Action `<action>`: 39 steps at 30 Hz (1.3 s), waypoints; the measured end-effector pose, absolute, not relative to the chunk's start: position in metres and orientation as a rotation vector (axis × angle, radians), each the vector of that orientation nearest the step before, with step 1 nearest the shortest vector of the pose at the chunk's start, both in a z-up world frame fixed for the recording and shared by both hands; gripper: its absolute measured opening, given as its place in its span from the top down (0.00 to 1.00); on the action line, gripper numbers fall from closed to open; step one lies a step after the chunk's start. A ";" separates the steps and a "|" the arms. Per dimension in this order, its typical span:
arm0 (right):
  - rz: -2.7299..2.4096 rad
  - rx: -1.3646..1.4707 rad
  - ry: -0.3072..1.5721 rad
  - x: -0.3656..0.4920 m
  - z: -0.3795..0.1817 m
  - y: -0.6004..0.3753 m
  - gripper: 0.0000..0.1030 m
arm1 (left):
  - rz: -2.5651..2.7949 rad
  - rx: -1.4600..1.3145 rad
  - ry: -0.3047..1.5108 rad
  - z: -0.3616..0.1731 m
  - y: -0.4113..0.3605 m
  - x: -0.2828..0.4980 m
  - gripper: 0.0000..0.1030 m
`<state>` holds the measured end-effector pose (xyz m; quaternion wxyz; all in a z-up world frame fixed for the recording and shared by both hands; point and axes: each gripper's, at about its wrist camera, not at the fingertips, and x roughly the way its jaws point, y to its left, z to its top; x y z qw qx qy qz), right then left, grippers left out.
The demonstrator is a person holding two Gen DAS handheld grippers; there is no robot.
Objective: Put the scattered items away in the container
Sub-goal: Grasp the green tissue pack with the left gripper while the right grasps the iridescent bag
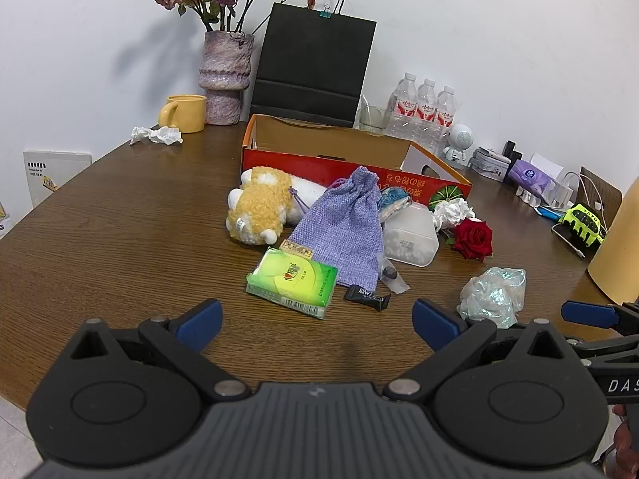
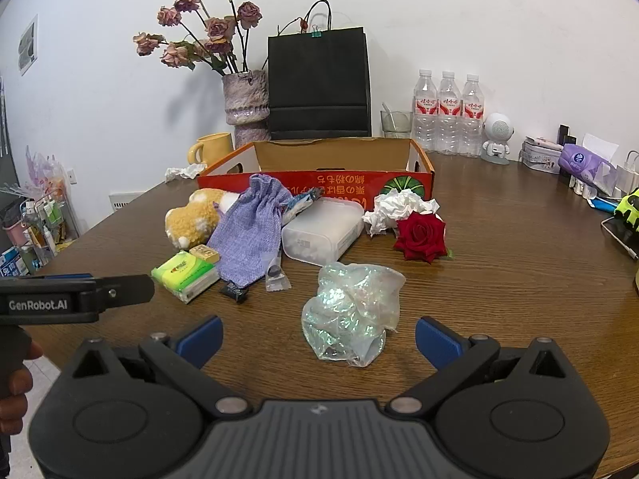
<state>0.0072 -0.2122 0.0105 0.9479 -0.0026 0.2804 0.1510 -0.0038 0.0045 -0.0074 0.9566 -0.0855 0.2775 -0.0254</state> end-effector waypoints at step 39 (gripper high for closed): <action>0.325 0.038 0.673 0.073 -0.026 -0.219 0.65 | -0.076 -0.047 0.650 -0.045 0.013 0.075 0.36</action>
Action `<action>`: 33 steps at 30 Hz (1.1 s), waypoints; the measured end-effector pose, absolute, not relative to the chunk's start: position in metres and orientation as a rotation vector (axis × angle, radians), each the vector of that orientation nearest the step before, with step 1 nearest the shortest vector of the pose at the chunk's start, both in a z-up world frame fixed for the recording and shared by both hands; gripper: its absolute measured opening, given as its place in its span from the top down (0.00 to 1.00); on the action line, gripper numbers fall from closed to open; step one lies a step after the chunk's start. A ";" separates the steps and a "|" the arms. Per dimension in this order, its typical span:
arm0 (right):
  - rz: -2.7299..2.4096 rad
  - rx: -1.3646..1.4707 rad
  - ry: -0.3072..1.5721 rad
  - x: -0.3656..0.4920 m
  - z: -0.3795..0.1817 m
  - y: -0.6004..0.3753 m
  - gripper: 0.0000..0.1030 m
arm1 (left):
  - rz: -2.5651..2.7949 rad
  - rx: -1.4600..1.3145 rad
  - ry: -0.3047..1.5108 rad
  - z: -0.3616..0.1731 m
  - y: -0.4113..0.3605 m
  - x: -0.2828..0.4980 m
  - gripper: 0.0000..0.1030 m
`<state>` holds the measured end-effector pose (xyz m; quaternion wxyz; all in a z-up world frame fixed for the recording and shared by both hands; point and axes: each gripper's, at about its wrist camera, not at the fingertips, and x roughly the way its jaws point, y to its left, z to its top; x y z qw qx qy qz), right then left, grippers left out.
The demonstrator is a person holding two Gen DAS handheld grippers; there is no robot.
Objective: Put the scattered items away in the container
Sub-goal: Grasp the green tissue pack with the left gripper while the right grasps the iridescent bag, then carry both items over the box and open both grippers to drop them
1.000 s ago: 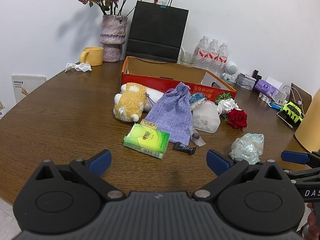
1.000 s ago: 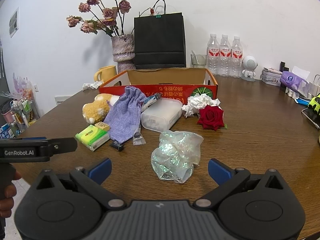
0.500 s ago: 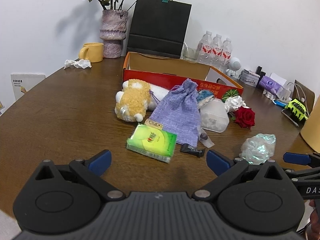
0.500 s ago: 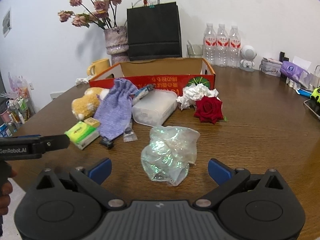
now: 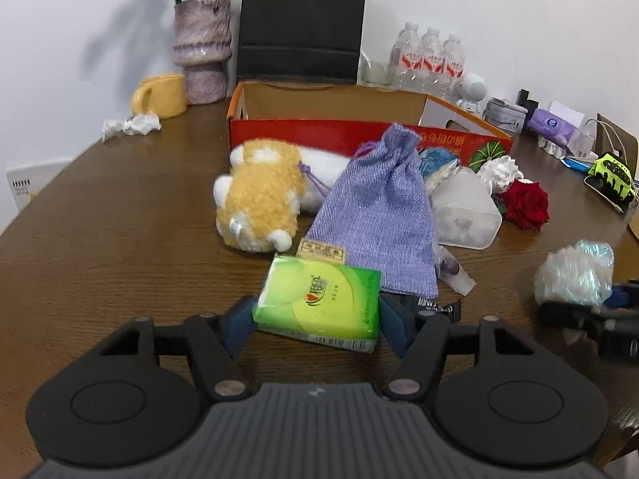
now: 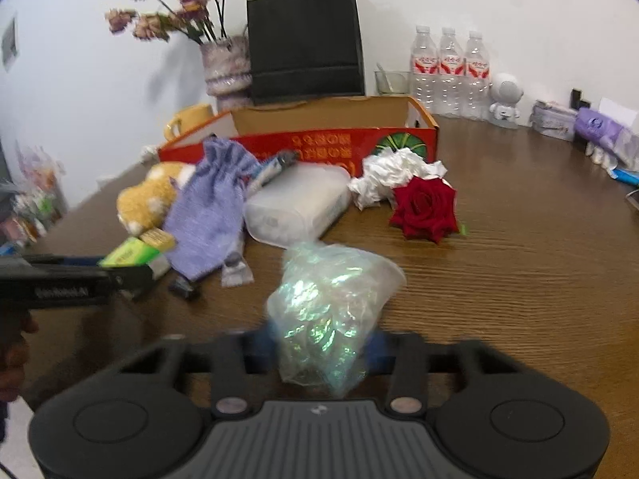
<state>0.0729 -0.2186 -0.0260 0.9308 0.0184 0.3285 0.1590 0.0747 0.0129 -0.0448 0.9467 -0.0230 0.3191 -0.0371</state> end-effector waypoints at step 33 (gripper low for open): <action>0.321 0.005 0.472 0.275 0.049 -0.187 0.67 | -0.012 -0.178 0.431 0.035 0.008 0.240 0.36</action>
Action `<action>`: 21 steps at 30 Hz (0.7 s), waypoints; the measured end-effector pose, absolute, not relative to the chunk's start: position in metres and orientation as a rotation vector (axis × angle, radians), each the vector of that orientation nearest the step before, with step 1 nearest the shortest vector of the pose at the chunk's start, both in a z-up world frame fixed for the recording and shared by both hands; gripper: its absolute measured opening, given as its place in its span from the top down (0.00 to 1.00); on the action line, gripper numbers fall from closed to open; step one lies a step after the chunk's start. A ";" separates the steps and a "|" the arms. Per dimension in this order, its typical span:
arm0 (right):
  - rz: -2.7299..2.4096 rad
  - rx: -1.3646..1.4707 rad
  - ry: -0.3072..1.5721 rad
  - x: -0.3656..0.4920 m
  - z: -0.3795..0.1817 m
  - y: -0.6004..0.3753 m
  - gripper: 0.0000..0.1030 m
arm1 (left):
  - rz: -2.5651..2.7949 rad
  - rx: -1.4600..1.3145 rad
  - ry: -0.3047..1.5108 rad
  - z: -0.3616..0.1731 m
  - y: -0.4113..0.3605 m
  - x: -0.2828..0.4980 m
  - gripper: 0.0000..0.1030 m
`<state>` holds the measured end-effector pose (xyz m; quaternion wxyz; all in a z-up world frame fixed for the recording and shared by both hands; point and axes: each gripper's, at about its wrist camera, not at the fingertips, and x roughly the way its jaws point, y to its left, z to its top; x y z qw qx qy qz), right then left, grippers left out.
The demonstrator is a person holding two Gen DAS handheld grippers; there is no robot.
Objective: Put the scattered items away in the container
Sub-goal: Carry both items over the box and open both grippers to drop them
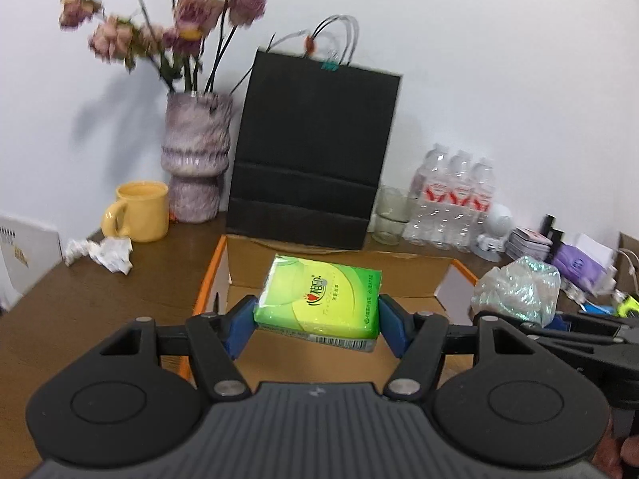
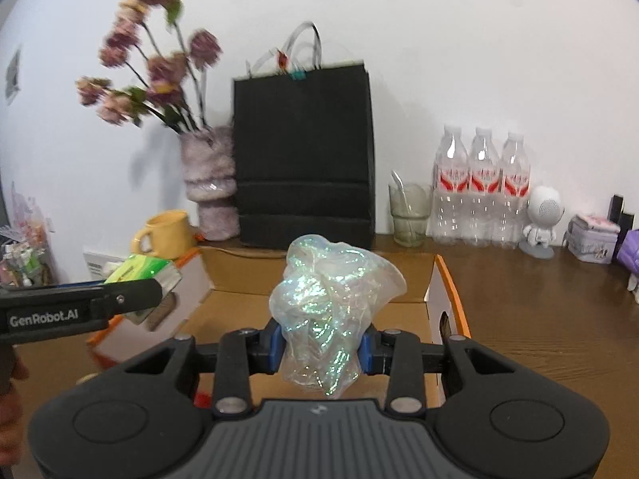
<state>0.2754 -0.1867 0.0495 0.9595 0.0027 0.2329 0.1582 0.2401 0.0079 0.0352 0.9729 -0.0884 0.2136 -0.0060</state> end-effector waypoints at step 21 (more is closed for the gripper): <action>0.290 0.056 0.548 0.293 0.025 -0.202 0.00 | 0.019 -0.200 0.506 0.003 0.013 0.255 0.00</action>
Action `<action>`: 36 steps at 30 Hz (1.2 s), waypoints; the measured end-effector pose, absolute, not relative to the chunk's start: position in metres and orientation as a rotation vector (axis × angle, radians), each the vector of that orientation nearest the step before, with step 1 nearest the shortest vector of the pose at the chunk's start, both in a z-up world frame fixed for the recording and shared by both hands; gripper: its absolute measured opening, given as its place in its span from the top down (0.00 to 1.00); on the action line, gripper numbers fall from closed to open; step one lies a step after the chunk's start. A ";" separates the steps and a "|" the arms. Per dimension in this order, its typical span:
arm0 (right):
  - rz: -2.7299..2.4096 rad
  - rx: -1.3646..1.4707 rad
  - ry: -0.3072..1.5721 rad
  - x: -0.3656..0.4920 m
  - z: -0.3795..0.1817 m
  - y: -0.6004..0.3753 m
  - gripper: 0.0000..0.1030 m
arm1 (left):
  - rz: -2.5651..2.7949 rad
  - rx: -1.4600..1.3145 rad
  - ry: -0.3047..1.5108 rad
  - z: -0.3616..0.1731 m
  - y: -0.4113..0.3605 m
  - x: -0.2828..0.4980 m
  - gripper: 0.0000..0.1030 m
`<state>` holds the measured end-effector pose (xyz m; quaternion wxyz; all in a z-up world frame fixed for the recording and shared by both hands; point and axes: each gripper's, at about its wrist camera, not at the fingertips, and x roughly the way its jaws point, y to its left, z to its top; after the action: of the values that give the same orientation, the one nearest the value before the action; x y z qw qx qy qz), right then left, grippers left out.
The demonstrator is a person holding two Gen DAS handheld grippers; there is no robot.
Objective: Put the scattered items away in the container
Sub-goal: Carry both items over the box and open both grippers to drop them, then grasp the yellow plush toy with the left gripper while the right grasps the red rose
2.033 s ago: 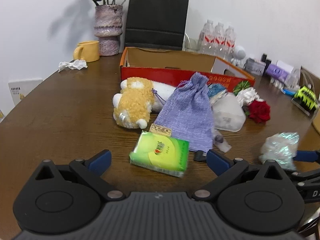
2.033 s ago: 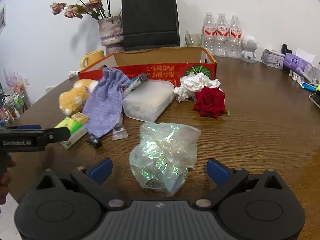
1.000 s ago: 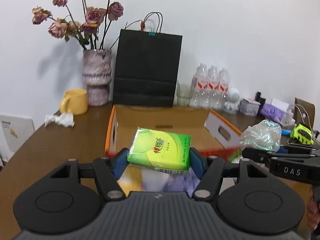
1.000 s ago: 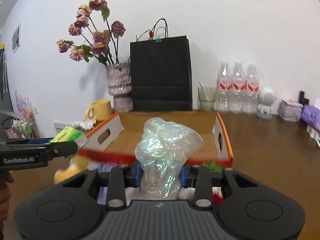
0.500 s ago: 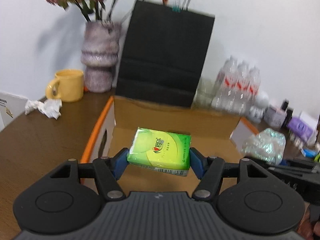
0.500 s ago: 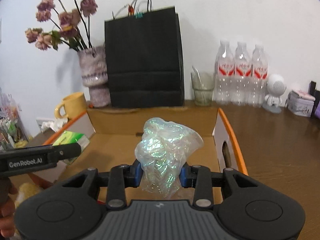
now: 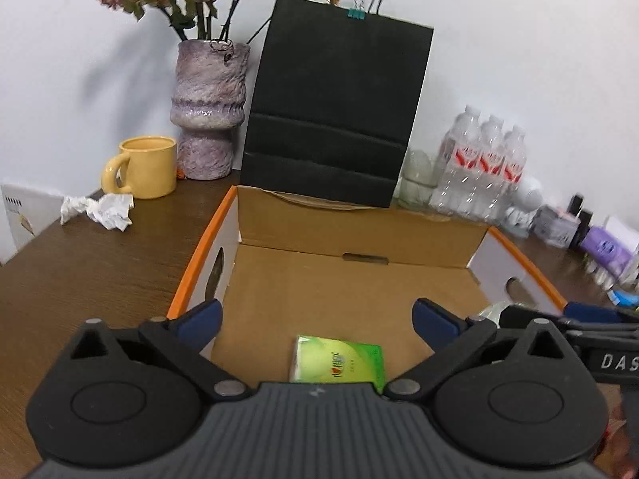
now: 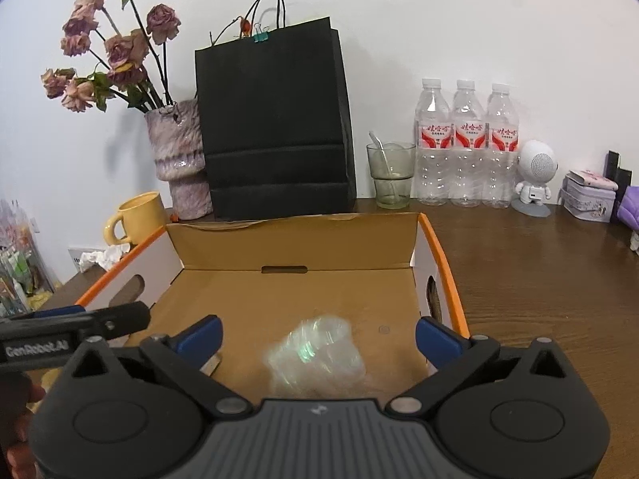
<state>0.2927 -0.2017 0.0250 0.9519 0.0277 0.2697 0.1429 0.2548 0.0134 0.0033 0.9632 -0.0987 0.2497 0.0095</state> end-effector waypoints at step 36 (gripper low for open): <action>0.296 0.015 0.480 0.185 0.042 -0.230 0.00 | 0.018 -0.120 0.433 0.034 0.014 0.159 0.00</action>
<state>0.1851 -0.2298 0.0423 0.9605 0.0076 0.2368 0.1461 0.1591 0.0144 0.0344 0.9748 -0.0596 0.2148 0.0090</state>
